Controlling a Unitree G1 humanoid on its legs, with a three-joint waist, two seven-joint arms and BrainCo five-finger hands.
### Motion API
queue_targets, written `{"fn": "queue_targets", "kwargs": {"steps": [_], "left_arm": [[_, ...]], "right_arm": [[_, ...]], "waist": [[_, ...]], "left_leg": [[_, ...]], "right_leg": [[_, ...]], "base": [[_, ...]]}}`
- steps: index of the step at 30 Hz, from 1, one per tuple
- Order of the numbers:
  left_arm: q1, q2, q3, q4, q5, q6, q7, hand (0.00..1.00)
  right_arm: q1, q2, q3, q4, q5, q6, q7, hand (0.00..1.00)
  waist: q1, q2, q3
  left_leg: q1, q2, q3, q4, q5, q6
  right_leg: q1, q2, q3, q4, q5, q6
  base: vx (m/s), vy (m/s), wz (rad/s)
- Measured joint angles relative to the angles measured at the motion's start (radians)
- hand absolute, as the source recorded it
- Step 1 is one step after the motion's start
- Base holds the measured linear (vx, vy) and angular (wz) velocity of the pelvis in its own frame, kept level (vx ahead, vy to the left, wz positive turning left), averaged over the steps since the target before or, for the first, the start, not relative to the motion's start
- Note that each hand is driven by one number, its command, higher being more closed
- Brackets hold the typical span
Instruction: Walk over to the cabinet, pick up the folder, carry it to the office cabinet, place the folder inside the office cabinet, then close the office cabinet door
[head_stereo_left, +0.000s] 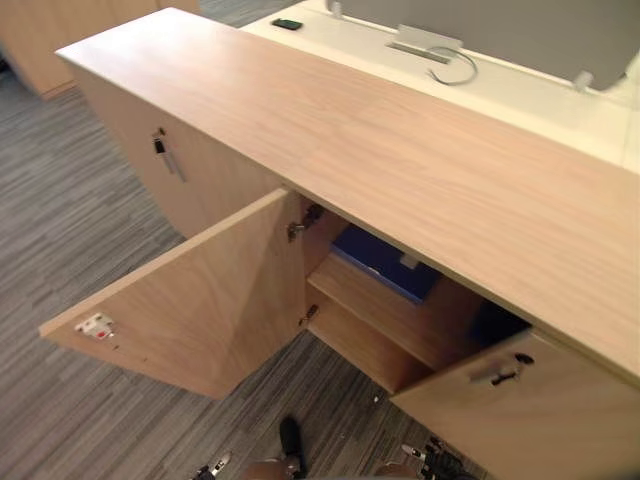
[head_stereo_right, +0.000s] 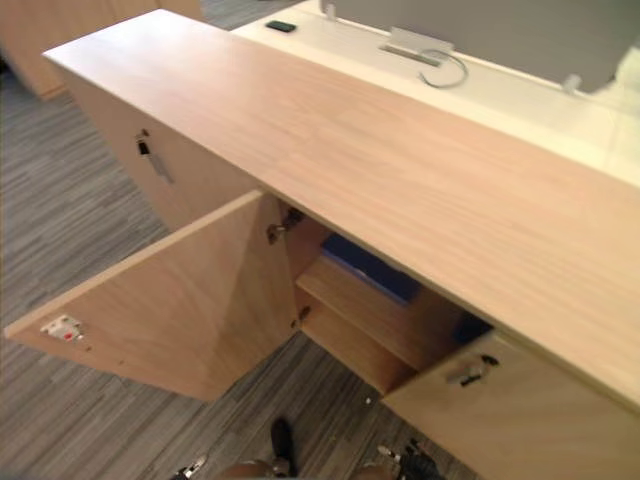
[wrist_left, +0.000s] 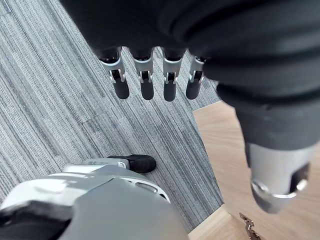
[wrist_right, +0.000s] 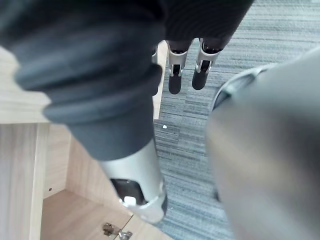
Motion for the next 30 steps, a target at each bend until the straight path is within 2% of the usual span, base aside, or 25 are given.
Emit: {"fn": "queue_targets", "kwargs": {"steps": [2, 3, 5, 8, 11, 12, 13, 14, 15, 16, 17, 18, 19, 20, 21, 22, 23, 25, 27, 30], "left_arm": [[-0.001, 0.003, 0.008, 0.002, 0.0, -0.002, 0.0, 0.0], [-0.001, 0.001, 0.011, 0.002, 0.0, -0.002, 0.0, 0.0], [0.002, -0.004, 0.02, 0.002, -0.003, -0.003, 0.0, 0.0], [0.01, -0.018, 0.043, 0.002, -0.033, -0.005, 0.0, 0.0], [0.012, -0.021, 0.05, 0.0, -0.077, -0.005, 0.002, 0.0], [0.011, -0.022, 0.053, -0.009, -0.107, -0.004, 0.003, 0.0], [0.021, -0.019, 0.059, -0.028, -0.115, -0.002, 0.004, 0.0], [0.025, -0.018, 0.066, -0.041, -0.12, -0.002, 0.005, 0.0], [0.039, -0.032, 0.075, -0.062, -0.133, -0.003, 0.005, 0.0], [0.06, -0.059, 0.086, -0.103, -0.148, -0.004, 0.008, 0.0], [0.069, -0.065, 0.093, -0.121, -0.153, -0.007, 0.008, 0.0], [0.071, -0.059, 0.095, -0.143, -0.155, -0.011, 0.007, 0.0], [0.053, -0.051, 0.103, -0.159, -0.155, -0.012, 0.004, 0.0], [0.044, -0.055, 0.113, -0.166, -0.154, -0.009, 0.001, 0.0], [0.045, -0.058, 0.115, -0.176, -0.154, -0.005, 0.0, 0.0], [0.043, -0.058, 0.115, -0.211, -0.152, -0.001, -0.005, 0.0], [0.035, -0.057, 0.116, -0.251, -0.149, 0.002, -0.013, 0.0], [-0.005, -0.003, 0.117, -0.319, -0.137, 0.004, -0.035, 0.0], [-0.051, 0.121, 0.118, -0.355, -0.1, 0.006, -0.057, 0.0], [-0.126, 0.252, 0.136, -0.355, -0.052, 0.007, -0.066, 0.0]], "right_arm": [[0.005, 0.007, 0.006, 0.019, -0.002, 0.002, 0.0, 0.0], [0.005, 0.006, 0.005, 0.024, -0.003, 0.002, 0.0, 0.0], [0.004, 0.005, 0.0, 0.036, -0.003, 0.003, 0.001, 0.0], [0.005, 0.001, -0.015, 0.05, -0.001, 0.003, 0.0, 0.0], [0.004, -0.003, -0.028, 0.062, 0.014, 0.002, -0.002, 0.0], [0.005, 0.004, -0.057, 0.068, 0.042, 0.001, -0.004, 0.0], [0.005, 0.016, -0.086, 0.073, 0.051, 0.001, -0.008, 0.0], [0.005, 0.017, -0.093, 0.072, 0.054, 0.001, -0.01, 0.0], [0.007, 0.007, -0.108, 0.072, 0.064, 0.003, -0.014, 0.0], [0.012, 0.001, -0.13, 0.066, 0.083, 0.002, -0.018, 0.0], [0.015, 0.001, -0.13, 0.064, 0.085, 0.002, -0.018, 0.0], [0.02, 0.009, -0.129, 0.058, 0.085, 0.002, -0.018, 0.0], [0.033, 0.009, -0.139, 0.052, 0.092, 0.0, -0.019, 0.0], [0.025, -0.003, -0.149, 0.044, 0.111, -0.01, -0.018, 0.0], [0.028, -0.013, -0.151, 0.043, 0.125, -0.018, -0.018, 0.0], [0.038, -0.037, -0.163, 0.044, 0.138, -0.02, -0.018, 0.0], [0.049, -0.056, -0.176, 0.048, 0.148, -0.019, -0.019, 0.0], [0.05, -0.06, -0.211, 0.055, 0.16, -0.018, -0.023, 0.0], [0.054, -0.049, -0.214, 0.055, 0.159, -0.017, -0.025, 0.0], [0.055, -0.031, -0.214, 0.053, 0.159, -0.017, -0.018, 0.0]], "waist": [[0.019, -0.02, -0.007], [0.026, -0.021, -0.006], [0.027, -0.028, -0.01], [0.026, -0.017, -0.005], [0.024, -0.016, -0.003], [0.024, -0.021, -0.004], [0.02, -0.039, -0.005], [0.02, -0.04, 0.0], [0.02, -0.024, 0.005], [0.015, 0.014, 0.008], [0.011, 0.014, -0.002], [0.008, -0.015, -0.015], [0.013, -0.027, -0.025], [0.012, -0.02, -0.027], [0.003, -0.013, -0.03], [-0.011, 0.017, -0.044], [-0.014, 0.048, -0.054], [-0.01, 0.056, -0.056], [-0.011, 0.051, -0.049], [-0.013, 0.054, -0.05]], "left_leg": [[-0.003, 0.0, -0.026, 0.0, 0.002, -0.002], [-0.002, -0.002, -0.036, 0.0, 0.01, -0.014], [-0.001, -0.015, -0.042, 0.0, 0.011, -0.017], [0.0, -0.008, -0.069, 0.0, 0.024, -0.028], [-0.03, 0.019, -0.095, 0.001, 0.049, -0.046], [-0.043, 0.042, -0.009, 0.003, 0.01, -0.031], [-0.05, 0.072, 0.151, 0.036, -0.034, -0.026], [-0.057, 0.089, 0.215, 0.075, -0.046, -0.007], [-0.068, 0.118, 0.262, 0.13, 0.007, -0.009], [-0.076, 0.135, 0.237, 0.15, 0.018, -0.011], [-0.086, 0.134, 0.22, 0.15, 0.024, -0.018], [-0.096, 0.106, 0.188, 0.14, 0.044, -0.035], [-0.108, 0.098, 0.122, 0.15, 0.017, -0.045], [-0.111, 0.143, 0.095, 0.216, -0.062, -0.066], [-0.106, 0.171, 0.079, 0.232, -0.08, -0.091], [-0.098, 0.215, 0.057, 0.22, -0.091, -0.132], [-0.078, 0.231, 0.029, 0.159, -0.086, -0.194], [-0.046, 0.207, 0.048, 0.031, -0.025, -0.183], [-0.039, 0.183, 0.062, 0.007, -0.013, -0.173], [-0.032, 0.17, 0.063, 0.007, -0.008, -0.165]], "right_leg": [[0.02, 0.03, 0.023, -0.061, -0.003, 0.005], [0.027, 0.04, 0.022, -0.088, -0.003, 0.007], [0.053, 0.039, 0.023, -0.12, -0.003, 0.017], [0.071, 0.053, -0.001, -0.126, -0.008, 0.025], [0.069, 0.074, -0.07, -0.096, -0.008, 0.026], [0.065, 0.078, -0.094, -0.091, -0.008, 0.026], [0.06, 0.066, -0.112, -0.087, -0.007, 0.026], [0.057, 0.058, -0.113, -0.073, -0.008, 0.026], [0.041, 0.049, -0.113, -0.017, -0.011, 0.024], [-0.037, 0.038, -0.103, 0.089, -0.06, 0.048], [-0.053, 0.043, -0.1, 0.043, -0.069, 0.047], [-0.083, 0.019, -0.091, -0.033, -0.016, 0.038], [-0.083, -0.006, -0.088, -0.053, -0.031, 0.059], [-0.091, -0.004, -0.084, -0.072, -0.023, 0.071], [-0.095, -0.002, -0.079, -0.08, -0.016, 0.081], [-0.104, 0.007, -0.077, -0.093, -0.004, 0.093], [-0.119, 0.016, -0.074, -0.1, 0.007, 0.101], [-0.149, 0.011, -0.054, -0.132, 0.069, 0.098], [-0.154, 0.005, -0.05, -0.17, 0.127, 0.099], [-0.151, -0.005, -0.051, -0.171, 0.161, 0.094]], "base": [[0.07, -0.048, 0.51], [0.06, -0.078, 0.26], [0.05, -0.1, 0.17], [0.03, -0.122, 0.28], [0.01, -0.117, 0.51], [0.0, -0.063, 0.62], [0.0, -0.021, 0.53], [0.02, -0.016, 0.45], [0.03, -0.021, 0.36], [0.01, -0.013, 0.32], [-0.01, -0.018, 0.35], [-0.01, -0.078, 0.32], [0.05, -0.18, -0.04], [0.11, -0.206, -0.3], [0.14, -0.085, -0.43], [0.12, 0.057, -0.16], [0.08, 0.226, -0.14], [0.01, 0.255, -0.21], [-0.02, 0.179, -0.23], [-0.02, 0.083, -0.04]]}}
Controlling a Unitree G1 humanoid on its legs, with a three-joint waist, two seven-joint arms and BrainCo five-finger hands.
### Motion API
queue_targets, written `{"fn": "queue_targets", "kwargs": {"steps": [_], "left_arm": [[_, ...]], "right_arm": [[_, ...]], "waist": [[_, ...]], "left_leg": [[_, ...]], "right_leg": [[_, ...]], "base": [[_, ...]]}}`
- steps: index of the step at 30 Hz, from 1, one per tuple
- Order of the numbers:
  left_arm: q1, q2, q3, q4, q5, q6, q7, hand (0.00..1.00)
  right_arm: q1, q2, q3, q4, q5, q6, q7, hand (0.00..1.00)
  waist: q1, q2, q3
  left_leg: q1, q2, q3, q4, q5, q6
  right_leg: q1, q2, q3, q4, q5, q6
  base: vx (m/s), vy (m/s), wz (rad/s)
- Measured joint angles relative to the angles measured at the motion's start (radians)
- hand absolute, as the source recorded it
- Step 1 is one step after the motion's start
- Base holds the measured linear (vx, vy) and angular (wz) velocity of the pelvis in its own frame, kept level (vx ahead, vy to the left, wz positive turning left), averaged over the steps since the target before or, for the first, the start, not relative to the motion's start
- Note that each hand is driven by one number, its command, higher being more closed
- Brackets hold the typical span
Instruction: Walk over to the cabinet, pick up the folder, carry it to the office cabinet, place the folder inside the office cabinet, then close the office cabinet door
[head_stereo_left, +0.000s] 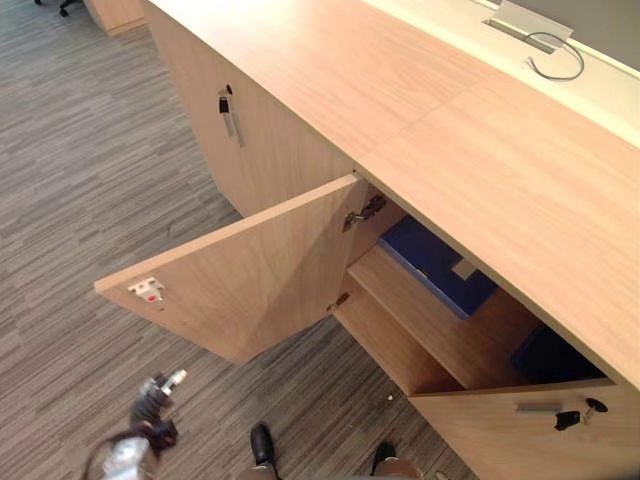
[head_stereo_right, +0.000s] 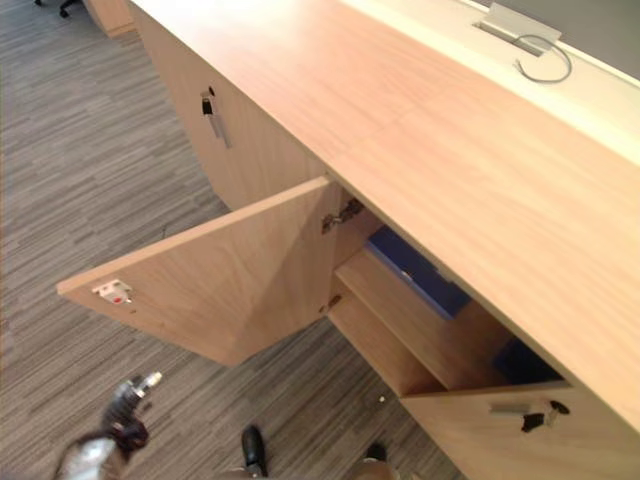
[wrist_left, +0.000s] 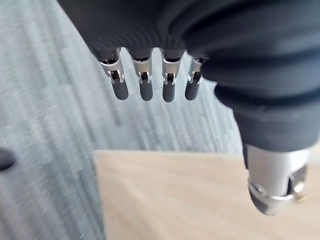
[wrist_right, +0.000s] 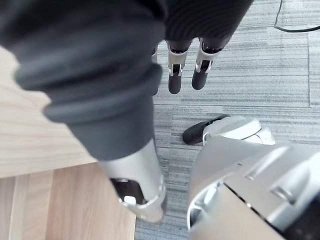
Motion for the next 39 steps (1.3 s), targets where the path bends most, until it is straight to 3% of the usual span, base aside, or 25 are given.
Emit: {"fn": "queue_targets", "kwargs": {"steps": [4, 9, 15, 18, 23, 28, 32, 37, 39], "left_arm": [[-0.117, 0.138, 0.0, 0.002, 0.116, 0.0, 0.0, 0.0], [-0.222, 0.187, -0.033, 0.034, 0.241, 0.013, 0.003, 0.0], [-0.362, 0.2, -0.138, 0.016, 0.439, 0.027, 0.047, 0.0], [-0.36, 0.204, -0.188, -0.043, 0.526, 0.06, 0.096, 0.0], [-0.268, 0.21, -0.277, -0.2, 0.606, 0.06, 0.146, 0.0], [-0.169, 0.255, -0.382, -0.342, 0.704, 0.038, 0.151, 0.0], [-0.065, 0.264, -0.403, -0.442, 0.709, -0.005, 0.129, 0.0], [0.084, 0.206, -0.449, -0.552, 0.551, -0.055, 0.019, 0.0], [0.137, 0.164, -0.507, -0.593, 0.439, -0.089, -0.039, 0.0]], "right_arm": [[0.0, 0.014, -0.005, 0.001, 0.0, 0.003, 0.015, 0.0], [0.002, 0.016, -0.019, -0.001, 0.002, 0.011, 0.035, 0.0], [0.037, 0.028, -0.014, -0.019, 0.014, 0.018, 0.039, 0.0], [0.077, 0.032, -0.014, -0.021, 0.04, 0.018, 0.038, 0.0], [0.093, 0.04, -0.015, -0.038, 0.04, 0.017, 0.037, 0.0], [0.087, 0.04, 0.008, -0.049, 0.039, -0.002, 0.036, 0.0], [0.085, 0.032, 0.024, -0.047, 0.034, -0.004, 0.036, 0.0], [0.083, 0.016, 0.036, -0.032, -0.006, -0.002, 0.038, 0.0], [0.078, 0.003, 0.061, -0.024, -0.027, -0.002, 0.042, 0.0]], "waist": [[0.001, 0.008, -0.004], [0.003, 0.029, -0.012], [-0.004, 0.033, -0.011], [0.004, 0.032, -0.011], [0.026, 0.029, -0.012], [0.047, 0.026, -0.014], [0.057, 0.025, -0.021], [0.064, 0.024, -0.056], [0.064, 0.021, -0.067]], "left_leg": [[0.001, 0.002, -0.002, -0.004, 0.013, 0.008], [0.005, 0.031, 0.021, -0.006, 0.028, 0.003], [0.0, 0.065, 0.029, -0.006, 0.033, -0.001], [-0.012, 0.07, 0.028, -0.006, 0.038, -0.005], [-0.021, 0.051, 0.021, -0.005, 0.049, -0.004], [-0.018, 0.028, 0.015, -0.005, 0.051, -0.001], [-0.018, 0.022, 0.015, -0.005, 0.051, 0.002], [-0.017, 0.021, 0.014, -0.006, 0.051, 0.006], [-0.017, 0.021, 0.014, -0.006, 0.049, 0.006]], "right_leg": [[0.008, 0.011, 0.0, -0.011, 0.006, 0.0], [0.012, 0.046, 0.023, -0.048, 0.005, 0.0], [0.009, 0.081, 0.027, -0.063, -0.003, -0.011], [0.002, 0.085, 0.026, -0.066, -0.004, -0.01], [0.007, 0.068, 0.012, -0.067, 0.0, -0.01], [0.017, 0.048, 0.011, -0.069, 0.001, -0.009], [0.019, 0.043, 0.012, -0.073, 0.001, -0.009], [0.022, 0.043, 0.013, -0.087, -0.001, -0.012], [0.021, 0.044, 0.014, -0.088, -0.001, -0.012]], "base": [[-0.06, 0.012, 0.01], [-0.09, -0.044, -0.17], [-0.13, -0.044, -0.08], [-0.04, -0.007, 0.04], [0.05, 0.02, 0.13], [0.05, 0.05, 0.13], [0.0, 0.009, 0.01], [-0.04, 0.013, -0.01], [-0.06, 0.01, -0.01]]}}
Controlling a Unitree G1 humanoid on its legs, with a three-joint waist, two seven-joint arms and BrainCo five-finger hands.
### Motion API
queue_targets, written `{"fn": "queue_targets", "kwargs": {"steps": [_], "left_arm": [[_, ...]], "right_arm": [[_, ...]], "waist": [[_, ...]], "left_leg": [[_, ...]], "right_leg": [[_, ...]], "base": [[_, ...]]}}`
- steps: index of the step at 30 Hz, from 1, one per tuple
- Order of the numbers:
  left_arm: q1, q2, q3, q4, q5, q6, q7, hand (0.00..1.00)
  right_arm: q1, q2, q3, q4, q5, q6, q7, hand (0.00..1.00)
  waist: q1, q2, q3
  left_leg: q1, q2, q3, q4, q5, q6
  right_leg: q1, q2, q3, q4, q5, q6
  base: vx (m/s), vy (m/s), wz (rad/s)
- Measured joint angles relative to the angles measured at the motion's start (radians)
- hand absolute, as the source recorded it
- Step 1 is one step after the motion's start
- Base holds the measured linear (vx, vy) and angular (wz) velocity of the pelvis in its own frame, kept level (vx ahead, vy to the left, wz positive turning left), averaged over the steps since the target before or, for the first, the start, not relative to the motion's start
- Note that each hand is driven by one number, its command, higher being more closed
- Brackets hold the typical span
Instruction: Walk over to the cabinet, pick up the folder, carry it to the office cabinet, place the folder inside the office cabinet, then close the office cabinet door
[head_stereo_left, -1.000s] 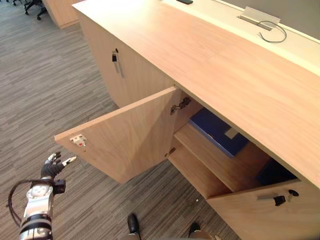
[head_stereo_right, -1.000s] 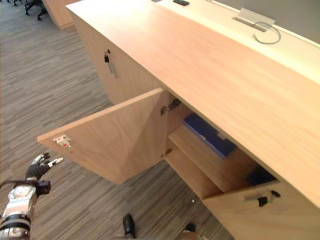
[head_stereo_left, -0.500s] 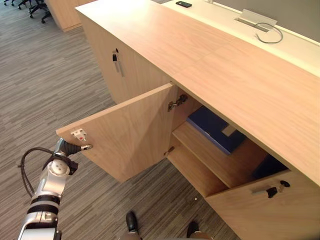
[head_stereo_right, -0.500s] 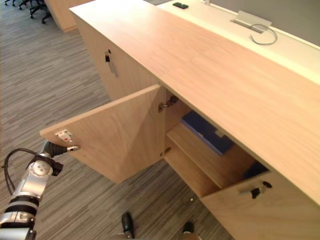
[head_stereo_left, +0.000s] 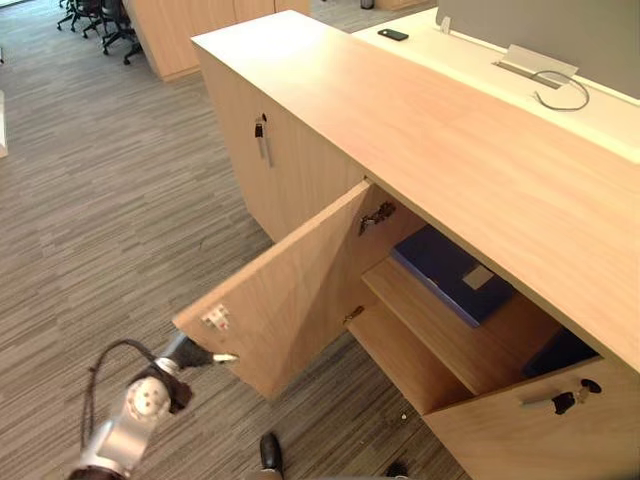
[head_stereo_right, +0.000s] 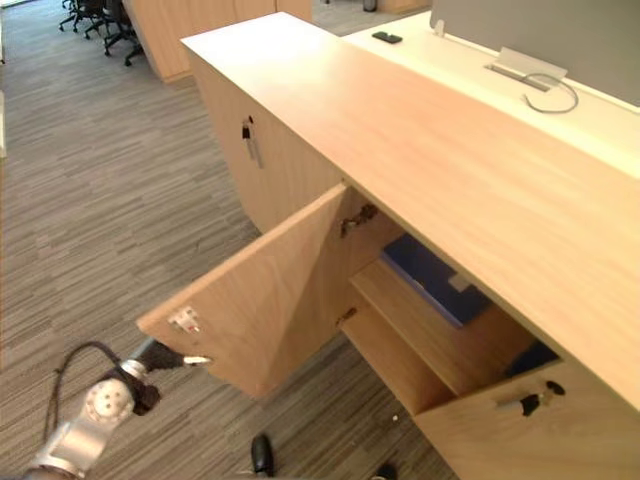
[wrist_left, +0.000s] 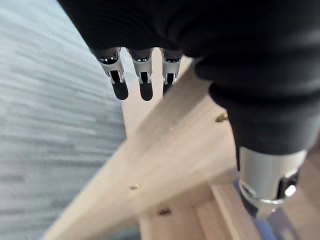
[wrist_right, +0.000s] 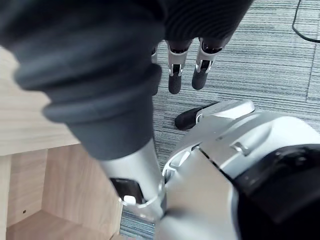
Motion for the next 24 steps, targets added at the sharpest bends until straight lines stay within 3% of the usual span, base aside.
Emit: {"fn": "queue_targets", "kwargs": {"steps": [2, 4, 9, 15, 24], "left_arm": [[0.041, -0.03, -0.032, -0.025, -0.1, -0.023, -0.04, 0.0], [0.075, -0.065, -0.063, -0.034, -0.289, -0.029, -0.1, 0.0], [0.103, -0.089, -0.092, -0.031, -0.546, -0.011, -0.146, 0.0], [0.115, -0.086, -0.099, 0.021, -0.697, -0.015, -0.165, 0.0], [0.111, -0.09, -0.097, 0.066, -0.719, -0.021, -0.166, 0.0]], "right_arm": [[-0.01, -0.008, 0.005, 0.009, -0.016, 0.001, 0.005, 0.0], [-0.021, -0.011, 0.033, 0.008, -0.017, 0.001, 0.012, 0.0], [-0.037, -0.015, 0.074, 0.016, -0.02, -0.002, 0.023, 0.0], [-0.052, -0.025, 0.116, 0.049, -0.051, -0.011, 0.026, 0.0], [-0.055, -0.031, 0.123, 0.067, -0.051, -0.011, 0.026, 0.0]], "waist": [[0.0, -0.001, -0.005], [-0.001, -0.001, -0.007], [-0.003, -0.003, -0.011], [-0.004, -0.01, -0.039], [-0.013, -0.012, -0.053]], "left_leg": [[0.0, 0.001, 0.0, 0.0, 0.0, 0.001], [0.0, 0.002, 0.001, 0.0, 0.001, 0.003], [0.0, 0.004, 0.003, 0.0, 0.001, 0.005], [0.002, 0.004, 0.005, 0.0, 0.001, 0.002], [0.019, 0.006, 0.011, 0.0, -0.004, -0.002]], "right_leg": [[0.0, 0.001, 0.001, 0.0, -0.001, 0.001], [0.0, 0.004, 0.008, -0.004, -0.002, 0.003], [0.0, 0.007, 0.012, -0.007, -0.002, 0.003], [0.003, 0.007, 0.013, -0.01, 0.001, -0.002], [0.018, 0.01, 0.017, -0.016, 0.001, -0.001]], "base": [[-0.05, 0.009, -0.01], [-0.05, 0.006, -0.04], [-0.01, 0.001, -0.01], [0.01, 0.0, 0.0], [0.0, 0.002, -0.01]]}}
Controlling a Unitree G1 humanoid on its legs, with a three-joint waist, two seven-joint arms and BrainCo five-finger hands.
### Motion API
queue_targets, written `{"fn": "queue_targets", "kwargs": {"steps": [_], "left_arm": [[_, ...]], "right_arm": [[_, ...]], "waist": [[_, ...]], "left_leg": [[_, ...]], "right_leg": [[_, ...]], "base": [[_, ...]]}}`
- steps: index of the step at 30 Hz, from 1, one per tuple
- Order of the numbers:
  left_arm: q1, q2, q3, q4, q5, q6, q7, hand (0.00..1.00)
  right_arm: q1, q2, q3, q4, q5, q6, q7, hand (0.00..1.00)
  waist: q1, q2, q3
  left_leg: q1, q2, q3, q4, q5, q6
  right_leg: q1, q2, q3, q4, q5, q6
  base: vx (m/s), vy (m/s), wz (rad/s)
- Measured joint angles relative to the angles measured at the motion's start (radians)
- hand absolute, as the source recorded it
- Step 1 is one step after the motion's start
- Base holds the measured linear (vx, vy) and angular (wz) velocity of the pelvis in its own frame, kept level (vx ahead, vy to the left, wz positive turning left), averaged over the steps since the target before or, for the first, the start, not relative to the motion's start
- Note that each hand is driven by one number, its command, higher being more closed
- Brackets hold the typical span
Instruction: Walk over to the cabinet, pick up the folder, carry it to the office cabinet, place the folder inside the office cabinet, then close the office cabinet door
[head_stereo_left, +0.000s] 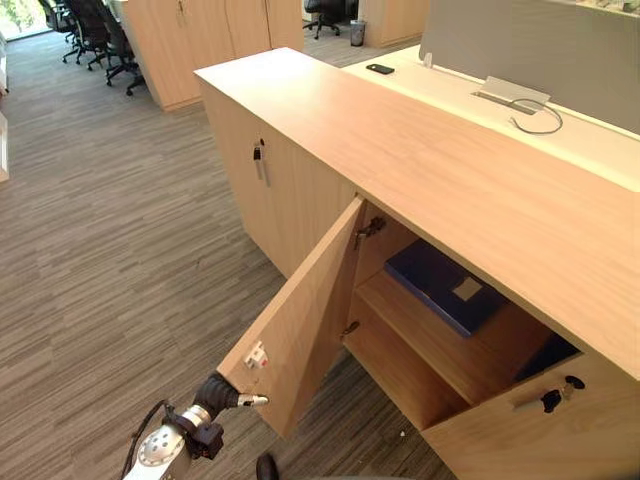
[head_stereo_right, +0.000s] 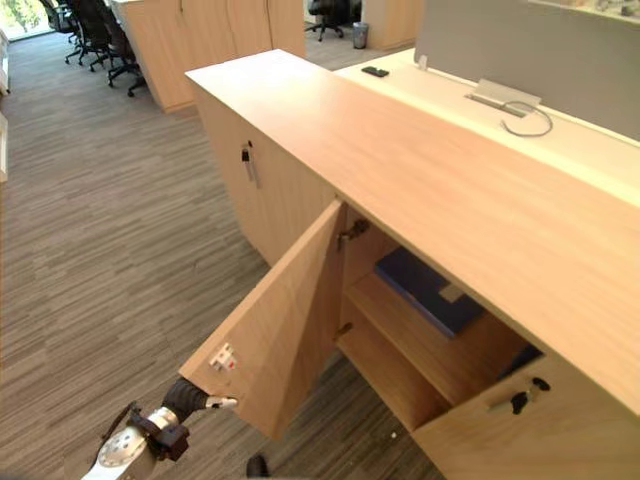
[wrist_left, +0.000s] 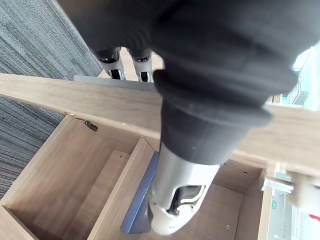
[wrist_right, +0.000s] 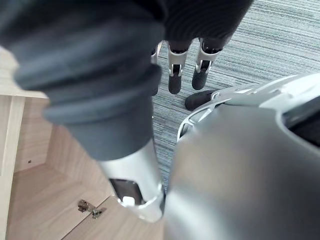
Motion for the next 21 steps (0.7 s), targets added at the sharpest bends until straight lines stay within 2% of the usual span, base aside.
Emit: {"fn": "queue_targets", "kwargs": {"steps": [5, 11, 14, 15, 17, 19, 21], "left_arm": [[-0.03, 0.005, -0.031, 0.029, 0.001, -0.001, 0.001, 0.0], [-0.094, 0.067, -0.198, 0.03, 0.032, 0.01, -0.016, 0.0], [-0.111, 0.058, -0.267, 0.009, 0.027, 0.057, -0.039, 0.0], [-0.117, 0.048, -0.293, -0.007, 0.035, 0.087, -0.05, 0.0], [-0.115, 0.036, -0.321, -0.055, 0.084, 0.13, -0.076, 0.0], [-0.091, 0.022, -0.327, -0.138, 0.2, 0.171, -0.124, 0.0], [-0.039, -0.026, -0.278, -0.211, 0.307, 0.2, -0.16, 0.0]], "right_arm": [[0.001, -0.003, 0.021, 0.0, 0.0, 0.0, 0.0, 0.0], [-0.001, -0.006, 0.026, -0.001, -0.001, 0.002, 0.0, 0.0], [-0.009, -0.005, 0.027, -0.001, -0.009, 0.006, 0.0, 0.0], [-0.013, -0.005, 0.027, 0.0, -0.018, 0.008, 0.001, 0.0], [-0.023, -0.004, 0.027, -0.001, -0.022, 0.013, 0.007, 0.0], [-0.028, -0.002, 0.026, -0.001, -0.022, 0.022, 0.017, 0.0], [-0.031, -0.004, 0.025, -0.002, -0.022, 0.036, 0.03, 0.0]], "waist": [[0.0, 0.001, -0.005], [-0.007, 0.003, -0.01], [-0.026, 0.004, -0.014], [-0.034, 0.007, -0.017], [-0.047, 0.007, -0.018], [-0.056, 0.007, -0.017], [-0.056, 0.008, -0.016]], "left_leg": [[0.0, 0.007, 0.0, 0.0, 0.002, -0.001], [-0.001, 0.007, 0.008, 0.0, 0.007, 0.003], [-0.003, 0.007, 0.012, 0.0, 0.008, 0.005], [-0.004, 0.008, 0.017, 0.0, 0.008, 0.005], [-0.004, 0.008, 0.021, 0.0, 0.007, 0.004], [-0.004, 0.011, 0.024, 0.0, 0.005, 0.001], [-0.004, 0.016, 0.026, 0.0, 0.001, -0.004]], "right_leg": [[0.0, 0.004, 0.005, -0.002, -0.001, 0.006], [-0.009, 0.004, 0.024, -0.001, 0.005, 0.015], [-0.016, 0.004, 0.029, -0.001, 0.005, 0.016], [-0.02, 0.004, 0.033, -0.001, 0.006, 0.016], [-0.026, 0.006, 0.04, -0.002, 0.006, 0.017], [-0.029, 0.01, 0.044, -0.003, 0.006, 0.016], [-0.03, 0.015, 0.045, -0.005, 0.006, 0.016]], "base": [[0.0, 0.0, 0.0], [-0.03, 0.009, -0.05], [-0.03, 0.012, -0.08], [-0.01, 0.007, -0.15], [0.01, 0.002, -0.15], [0.02, -0.006, -0.07], [0.06, -0.019, -0.04]]}}
